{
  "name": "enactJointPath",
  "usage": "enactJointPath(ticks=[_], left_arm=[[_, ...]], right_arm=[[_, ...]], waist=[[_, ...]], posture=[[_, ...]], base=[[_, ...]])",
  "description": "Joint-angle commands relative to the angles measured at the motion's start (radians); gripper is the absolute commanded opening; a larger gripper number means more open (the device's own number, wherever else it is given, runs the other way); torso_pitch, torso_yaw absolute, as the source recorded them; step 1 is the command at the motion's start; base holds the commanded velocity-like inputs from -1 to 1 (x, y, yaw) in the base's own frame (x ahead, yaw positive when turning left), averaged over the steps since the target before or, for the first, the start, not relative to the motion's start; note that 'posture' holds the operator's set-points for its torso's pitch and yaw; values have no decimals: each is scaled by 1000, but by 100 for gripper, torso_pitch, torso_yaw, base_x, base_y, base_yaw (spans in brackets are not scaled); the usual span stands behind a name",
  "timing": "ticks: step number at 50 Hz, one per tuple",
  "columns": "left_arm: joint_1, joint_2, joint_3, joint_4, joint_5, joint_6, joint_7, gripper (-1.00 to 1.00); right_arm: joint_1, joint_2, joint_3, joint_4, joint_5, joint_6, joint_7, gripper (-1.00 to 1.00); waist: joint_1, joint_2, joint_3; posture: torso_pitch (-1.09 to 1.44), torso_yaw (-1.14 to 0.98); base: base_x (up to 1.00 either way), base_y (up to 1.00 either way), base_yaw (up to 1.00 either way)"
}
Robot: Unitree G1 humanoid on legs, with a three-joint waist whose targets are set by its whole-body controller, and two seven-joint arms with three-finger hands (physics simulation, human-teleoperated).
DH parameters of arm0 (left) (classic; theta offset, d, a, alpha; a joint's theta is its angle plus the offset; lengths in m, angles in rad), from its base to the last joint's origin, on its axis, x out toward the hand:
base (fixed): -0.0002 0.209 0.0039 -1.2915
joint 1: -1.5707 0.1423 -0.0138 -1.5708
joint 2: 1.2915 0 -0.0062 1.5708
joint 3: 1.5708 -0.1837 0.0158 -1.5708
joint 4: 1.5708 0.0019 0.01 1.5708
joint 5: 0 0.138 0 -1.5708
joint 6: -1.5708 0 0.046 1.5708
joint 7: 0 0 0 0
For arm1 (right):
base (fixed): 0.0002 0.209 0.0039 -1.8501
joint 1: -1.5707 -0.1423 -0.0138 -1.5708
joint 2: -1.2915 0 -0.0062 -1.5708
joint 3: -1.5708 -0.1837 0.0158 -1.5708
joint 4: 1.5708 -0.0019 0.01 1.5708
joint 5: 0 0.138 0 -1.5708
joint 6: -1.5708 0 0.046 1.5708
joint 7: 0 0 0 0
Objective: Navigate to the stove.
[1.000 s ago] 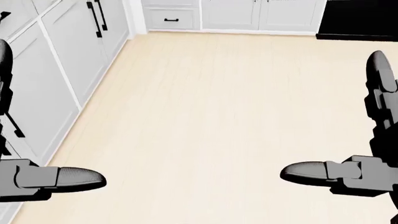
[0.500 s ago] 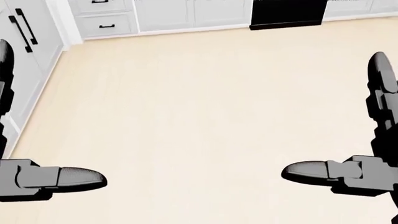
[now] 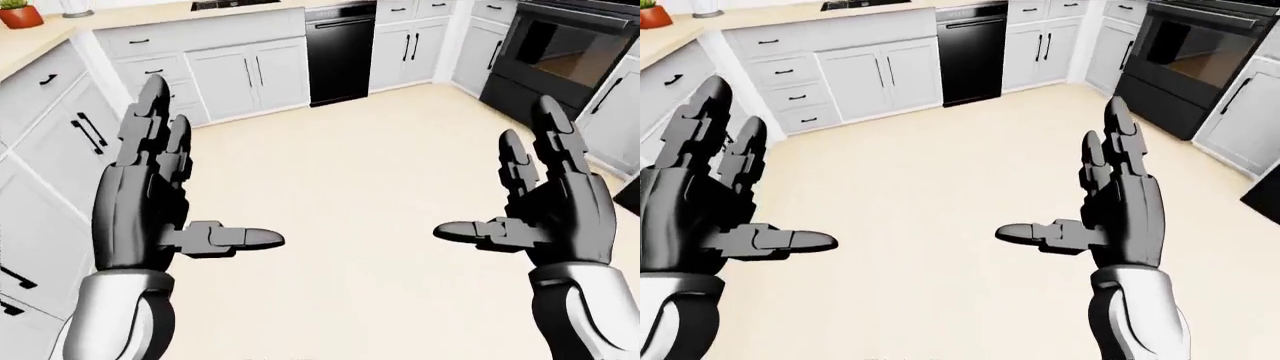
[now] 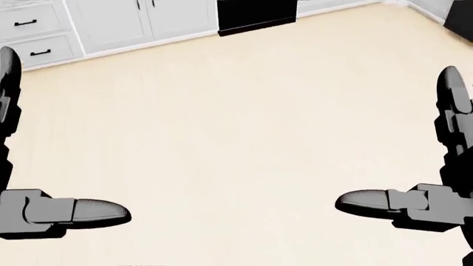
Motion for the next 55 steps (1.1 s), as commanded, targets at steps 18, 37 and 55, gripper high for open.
enactJointPath(ticks=[18,37,55], left_arm=[[-2,2,23,-9,26,-24,-11,100],[-3,4,22,-9,22,-23,-8,100],[-11,-22,7,-9,63,-7,-34,100]], right_arm=[[-10,-1,4,-21,-8,-40,8,100],[-8,-1,2,-8,-9,-52,5,100],[-11,-2,1,-10,-11,-44,6,100]], waist=[[0,-78,-32],[2,14,-25],[1,16,-8]], posture=[[0,0],[0,0],[0,0]], base=[[-2,0,-36],[-2,0,-37],[-2,0,-36]])
